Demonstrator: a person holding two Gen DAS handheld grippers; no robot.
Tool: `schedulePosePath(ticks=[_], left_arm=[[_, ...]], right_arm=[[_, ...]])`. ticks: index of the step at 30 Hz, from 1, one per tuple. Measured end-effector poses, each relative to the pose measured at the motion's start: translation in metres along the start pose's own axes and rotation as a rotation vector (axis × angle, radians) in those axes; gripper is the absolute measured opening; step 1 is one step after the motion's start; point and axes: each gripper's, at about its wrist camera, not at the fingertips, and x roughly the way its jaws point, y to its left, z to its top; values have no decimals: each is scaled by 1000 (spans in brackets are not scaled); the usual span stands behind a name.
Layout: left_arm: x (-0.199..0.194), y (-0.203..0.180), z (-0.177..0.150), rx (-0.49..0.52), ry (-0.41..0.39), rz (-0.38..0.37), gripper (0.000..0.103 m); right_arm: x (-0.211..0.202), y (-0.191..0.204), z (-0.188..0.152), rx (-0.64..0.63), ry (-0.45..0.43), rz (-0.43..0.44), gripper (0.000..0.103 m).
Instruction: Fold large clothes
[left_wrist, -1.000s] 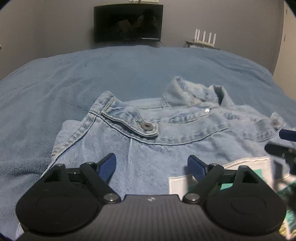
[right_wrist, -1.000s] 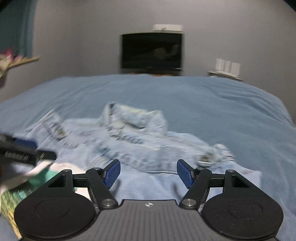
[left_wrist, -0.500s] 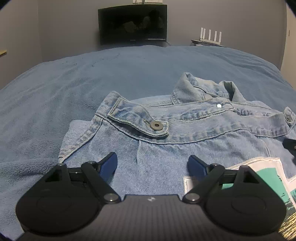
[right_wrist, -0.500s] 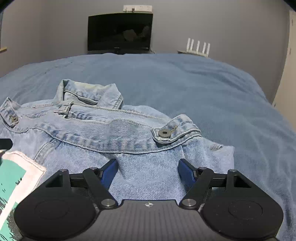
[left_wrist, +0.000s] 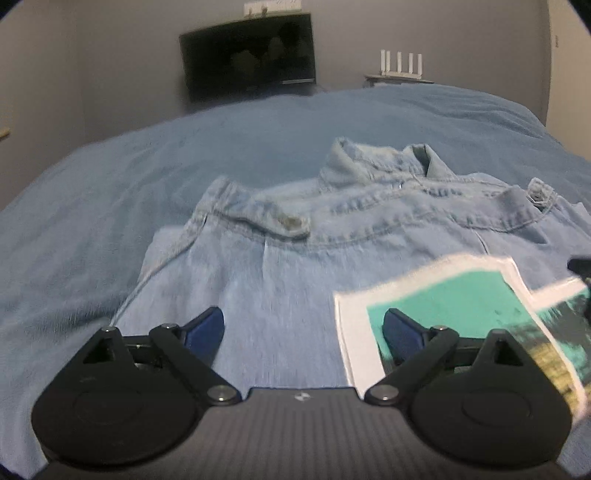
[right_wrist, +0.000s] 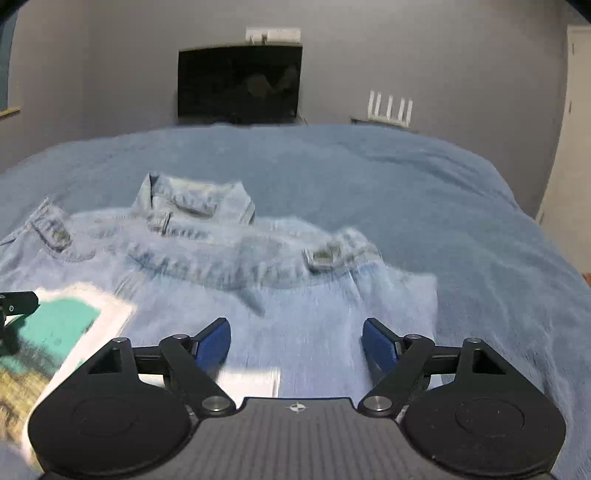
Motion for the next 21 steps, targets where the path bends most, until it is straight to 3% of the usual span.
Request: schedulePosePath(ticks=[6, 10, 15, 18, 21], left_arm=[[-30, -1, -15, 16, 23, 1, 95], [-56, -11, -24, 68, 9, 24, 97], [-84, -16, -26, 62, -21, -23, 97], [-99, -21, -26, 56, -45, -68, 97], [-104, -27, -26, 68, -54, -135, 100]], right_arm=[[-35, -23, -16, 147, 45, -4, 83], [-61, -57, -28, 386, 61, -11, 84], [-103, -102, -58, 837, 50, 135, 91], [-110, -109, -78, 957, 103, 201, 93], [-109, -109, -84, 990, 128, 218, 92]])
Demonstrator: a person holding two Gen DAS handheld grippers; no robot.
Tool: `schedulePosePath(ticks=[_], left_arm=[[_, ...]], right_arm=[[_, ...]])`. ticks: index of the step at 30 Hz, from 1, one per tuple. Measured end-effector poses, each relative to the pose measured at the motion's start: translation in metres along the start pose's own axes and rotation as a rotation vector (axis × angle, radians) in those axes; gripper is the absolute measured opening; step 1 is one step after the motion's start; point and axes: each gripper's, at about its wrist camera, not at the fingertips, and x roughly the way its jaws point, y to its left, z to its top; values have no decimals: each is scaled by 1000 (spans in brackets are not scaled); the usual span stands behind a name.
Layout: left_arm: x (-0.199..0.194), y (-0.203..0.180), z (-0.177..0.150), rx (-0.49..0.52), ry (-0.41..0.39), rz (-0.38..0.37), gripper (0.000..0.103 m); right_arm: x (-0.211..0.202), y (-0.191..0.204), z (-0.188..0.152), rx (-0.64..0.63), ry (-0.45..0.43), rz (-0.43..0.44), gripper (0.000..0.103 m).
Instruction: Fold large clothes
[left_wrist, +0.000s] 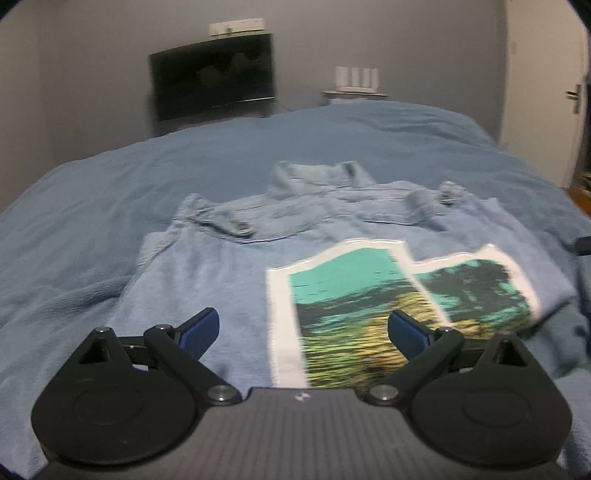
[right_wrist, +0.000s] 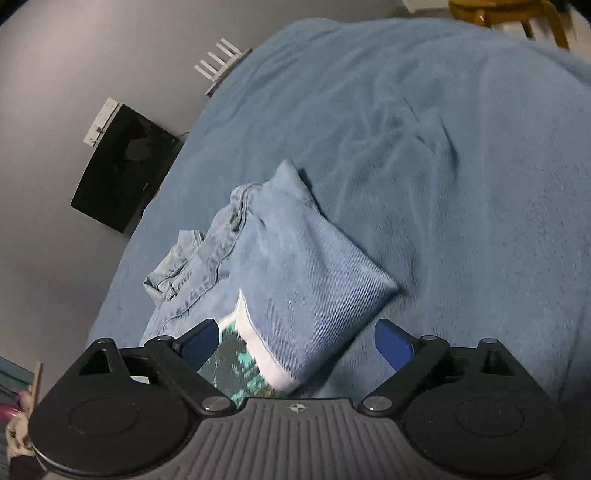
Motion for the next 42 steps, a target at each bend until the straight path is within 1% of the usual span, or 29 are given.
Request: schedulePosePath(ticks=[3, 5, 8, 10, 12, 13, 15, 18, 21, 24, 25, 27, 28, 30, 32, 34, 37, 38, 39, 40, 42], left_arm=[[6, -5, -2, 16, 19, -29, 100], [13, -5, -4, 12, 45, -41, 100], [26, -1, -6, 1, 78, -45, 100], [34, 1, -7, -6, 93, -48, 100], [39, 3, -7, -12, 95, -56, 100], [40, 4, -7, -13, 90, -59, 100], [42, 4, -6, -11, 84, -67, 100], [45, 2, -5, -4, 82, -72, 101], [47, 2, -6, -4, 78, -74, 102], [47, 2, -6, -5, 79, -74, 102], [47, 2, -6, -5, 79, -74, 102], [48, 3, -6, -6, 79, -73, 102], [48, 2, -6, -6, 79, -72, 102], [47, 2, -6, -6, 77, -69, 102], [47, 2, -6, -11, 75, -68, 102], [46, 3, -6, -18, 73, -67, 102], [45, 5, -6, -34, 69, -67, 102], [46, 5, -6, -38, 70, -69, 102], [46, 5, -6, -38, 72, -70, 102], [46, 4, -6, -35, 74, -69, 102], [45, 2, -7, -26, 75, -66, 102]], right_arm=[[7, -1, -5, 26, 17, 5, 93], [15, -1, -5, 45, 40, 3, 93], [36, -12, -1, 149, 54, 56, 93], [45, -21, 0, 213, 63, 64, 92], [53, -24, -1, 229, 78, 60, 90], [56, -22, -2, 218, 90, 44, 90], [60, -19, -4, 201, 99, 46, 91], [69, -18, -6, 212, 95, 79, 91], [84, -25, -7, 264, 83, 56, 91], [92, -28, -8, 295, 59, 57, 93], [93, -28, -7, 287, 53, 61, 95], [90, -24, -8, 257, 22, 77, 91], [87, -20, -9, 231, 2, 85, 86], [79, -13, -11, 190, -34, 101, 82], [70, -5, -12, 143, -70, 121, 76], [59, 10, -16, 41, -115, 136, 73], [49, 36, -23, -144, -181, 147, 73], [49, 42, -25, -179, -191, 152, 74], [52, 42, -24, -180, -187, 155, 76], [56, 38, -21, -149, -166, 155, 81], [68, 23, -13, -42, -110, 131, 82]])
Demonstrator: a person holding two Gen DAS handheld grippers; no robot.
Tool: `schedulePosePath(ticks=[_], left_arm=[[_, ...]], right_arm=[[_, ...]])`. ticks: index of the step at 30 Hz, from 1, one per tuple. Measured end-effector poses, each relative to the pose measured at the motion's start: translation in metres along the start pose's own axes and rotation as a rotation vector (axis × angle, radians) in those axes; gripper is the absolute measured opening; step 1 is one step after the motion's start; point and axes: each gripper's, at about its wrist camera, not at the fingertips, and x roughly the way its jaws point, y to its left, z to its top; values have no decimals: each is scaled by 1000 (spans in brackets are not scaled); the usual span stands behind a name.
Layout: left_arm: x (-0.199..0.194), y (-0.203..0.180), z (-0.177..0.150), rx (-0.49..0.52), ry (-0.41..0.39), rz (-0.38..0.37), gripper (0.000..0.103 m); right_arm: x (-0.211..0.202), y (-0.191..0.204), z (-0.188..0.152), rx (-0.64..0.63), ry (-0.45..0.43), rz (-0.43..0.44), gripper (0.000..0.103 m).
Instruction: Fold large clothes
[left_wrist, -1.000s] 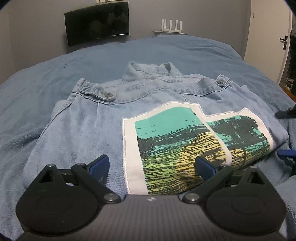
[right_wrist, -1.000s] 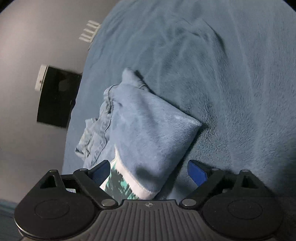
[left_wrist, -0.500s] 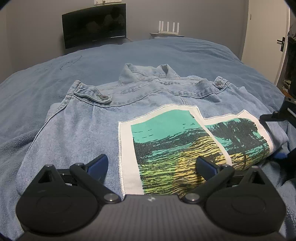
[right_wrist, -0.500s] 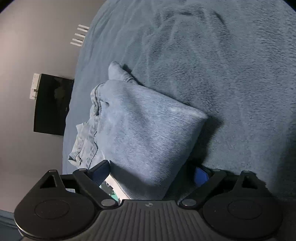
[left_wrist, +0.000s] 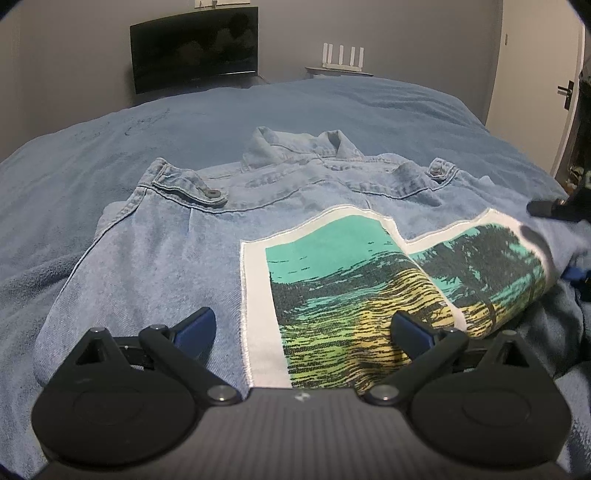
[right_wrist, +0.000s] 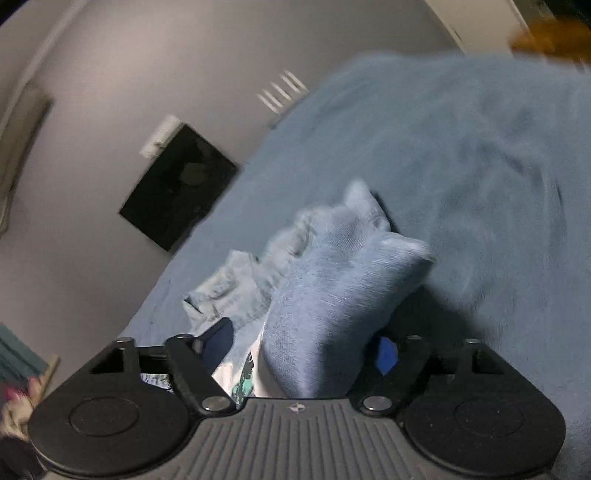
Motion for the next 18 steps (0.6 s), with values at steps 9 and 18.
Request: schedulePosePath(ticks=[9, 18], left_arm=[[2, 0, 0, 6, 2, 0, 102], [3, 2, 2, -11, -7, -6, 102]], right_arm=[[27, -30, 6, 210, 96, 15, 77], [16, -14, 11, 126, 42, 74, 81]])
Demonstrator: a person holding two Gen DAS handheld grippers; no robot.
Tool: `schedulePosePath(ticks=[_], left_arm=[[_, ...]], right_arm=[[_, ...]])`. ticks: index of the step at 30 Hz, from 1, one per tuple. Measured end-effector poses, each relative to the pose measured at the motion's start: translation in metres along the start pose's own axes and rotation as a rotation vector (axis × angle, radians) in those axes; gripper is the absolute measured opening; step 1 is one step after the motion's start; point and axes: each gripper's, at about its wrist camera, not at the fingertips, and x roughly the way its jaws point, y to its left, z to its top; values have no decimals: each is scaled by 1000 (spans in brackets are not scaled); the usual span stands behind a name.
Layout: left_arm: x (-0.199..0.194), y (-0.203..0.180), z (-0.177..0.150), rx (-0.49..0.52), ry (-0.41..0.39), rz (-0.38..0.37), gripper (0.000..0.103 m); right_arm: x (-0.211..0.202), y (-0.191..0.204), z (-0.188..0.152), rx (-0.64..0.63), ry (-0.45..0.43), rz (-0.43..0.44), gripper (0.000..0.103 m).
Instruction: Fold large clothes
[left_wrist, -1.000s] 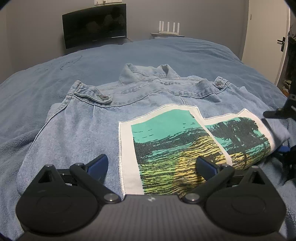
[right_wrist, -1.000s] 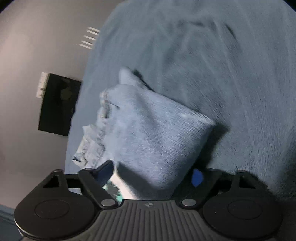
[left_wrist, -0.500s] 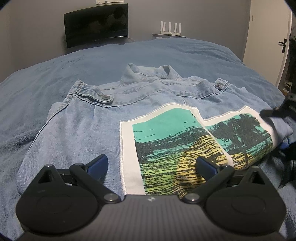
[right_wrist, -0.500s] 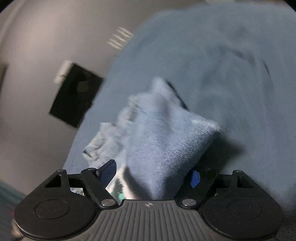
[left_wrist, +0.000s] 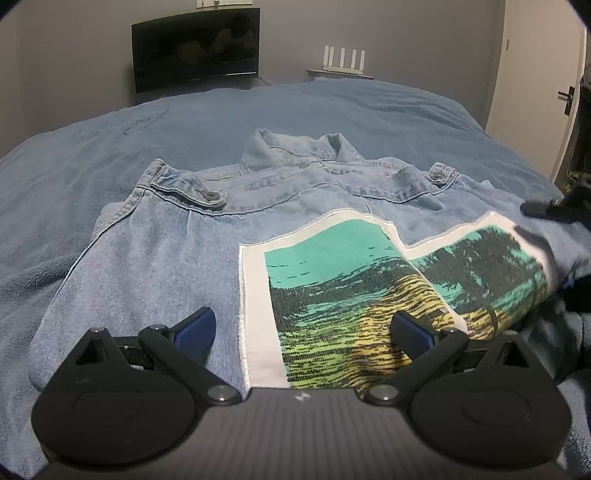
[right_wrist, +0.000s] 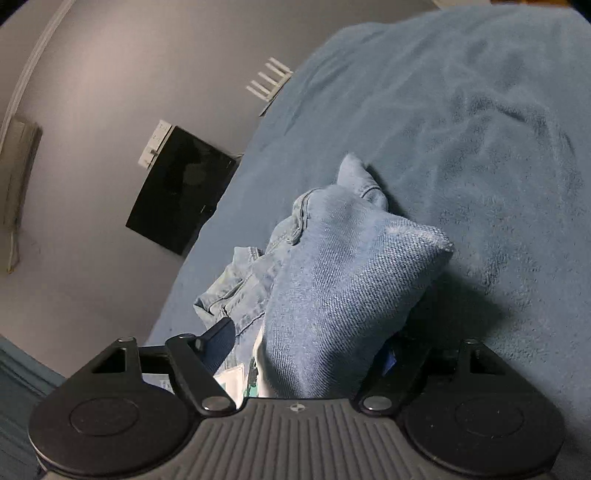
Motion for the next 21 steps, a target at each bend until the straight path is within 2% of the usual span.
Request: schedulePosePath(ticks=[3, 5, 9, 12, 15, 17, 19, 21], left_arm=[[-2, -1, 1, 13, -13, 4, 102], [-6, -3, 3, 15, -43, -3, 102], [-11, -15, 7, 57, -109, -20, 102], [-1, -27, 9, 113, -99, 35, 102], [13, -26, 9, 112, -50, 38, 102], [23, -18, 9, 67, 3, 20, 102], [28, -16, 7, 59, 25, 10, 102], [33, -20, 4, 101, 38, 28, 102]], right_arm=[[3, -31, 5, 212, 42, 14, 81], [6, -34, 6, 244, 42, 21, 81], [15, -34, -3, 245, 65, -5, 80], [17, -27, -4, 207, 40, 17, 81], [15, -26, -6, 226, 21, 30, 81], [14, -26, -6, 225, 11, 37, 81], [11, -22, -9, 185, -3, 39, 81], [4, -19, -14, 110, -12, 29, 81]])
